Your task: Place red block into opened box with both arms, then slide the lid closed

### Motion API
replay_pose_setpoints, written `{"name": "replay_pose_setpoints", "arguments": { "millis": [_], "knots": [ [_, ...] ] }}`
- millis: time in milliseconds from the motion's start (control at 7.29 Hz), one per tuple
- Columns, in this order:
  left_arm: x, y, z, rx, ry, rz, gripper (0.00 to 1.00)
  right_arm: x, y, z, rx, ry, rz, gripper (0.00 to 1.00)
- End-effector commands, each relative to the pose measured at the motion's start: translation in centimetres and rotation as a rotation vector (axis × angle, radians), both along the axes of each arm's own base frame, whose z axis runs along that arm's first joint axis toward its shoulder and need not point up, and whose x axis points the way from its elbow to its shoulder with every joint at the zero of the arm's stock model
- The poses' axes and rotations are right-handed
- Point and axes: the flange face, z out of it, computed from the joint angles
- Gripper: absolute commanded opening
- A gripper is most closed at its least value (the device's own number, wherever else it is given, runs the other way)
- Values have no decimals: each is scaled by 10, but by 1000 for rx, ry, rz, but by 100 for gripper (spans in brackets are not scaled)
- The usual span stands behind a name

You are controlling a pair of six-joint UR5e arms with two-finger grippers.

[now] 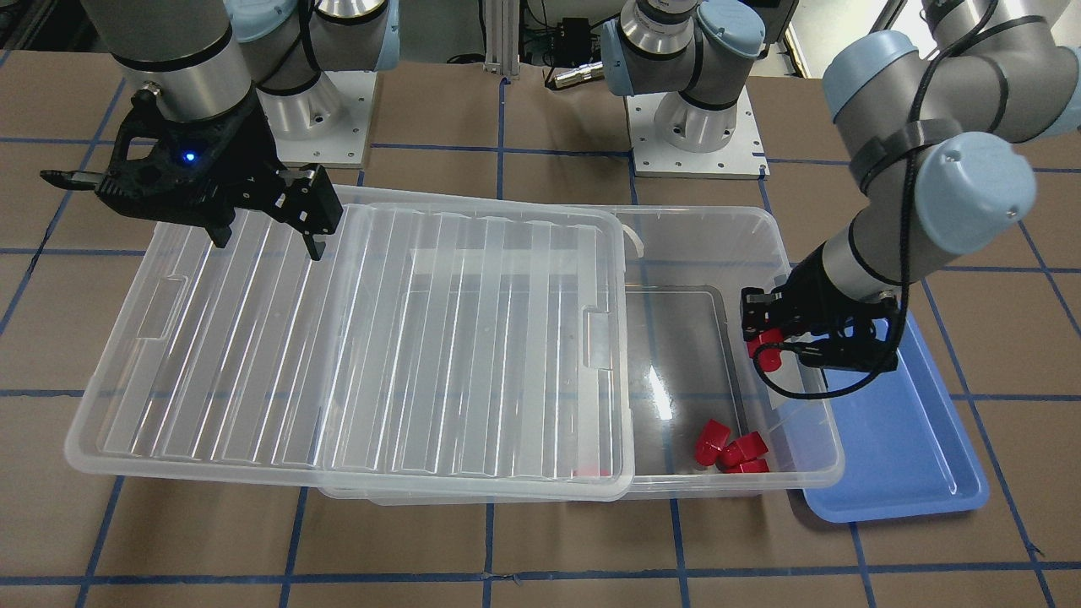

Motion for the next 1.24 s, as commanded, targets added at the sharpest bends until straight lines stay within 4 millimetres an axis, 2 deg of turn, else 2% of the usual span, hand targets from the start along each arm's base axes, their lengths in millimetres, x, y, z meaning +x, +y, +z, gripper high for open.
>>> {"name": "replay_pose_setpoints", "arguments": {
  "millis": [0,137,412,549,686,824,961,1098],
  "knots": [
    [-29,24,-59,-80,-20,8,0,-22,-4,0,15,0,-1,100],
    [-36,36,-79,-59,-18,5,0,-28,-7,0,6,12,46,100],
    [-38,40,-108,-81,-22,-15,0,-73,-14,3,4,22,78,100],
    [-41,42,-121,-59,-21,-5,0,-129,-21,-1,23,36,146,100],
    [-40,39,-119,-69,-22,-3,56,-203,-22,-10,43,28,165,100],
    [-39,30,-104,-136,-29,-7,100,-264,-21,-42,95,9,150,100],
    [-38,20,-68,-182,-32,-8,100,-285,-18,-74,141,-14,128,100],
    [-39,10,-25,-148,-28,-13,100,-285,-13,-98,156,-17,127,100]
  ]
}}
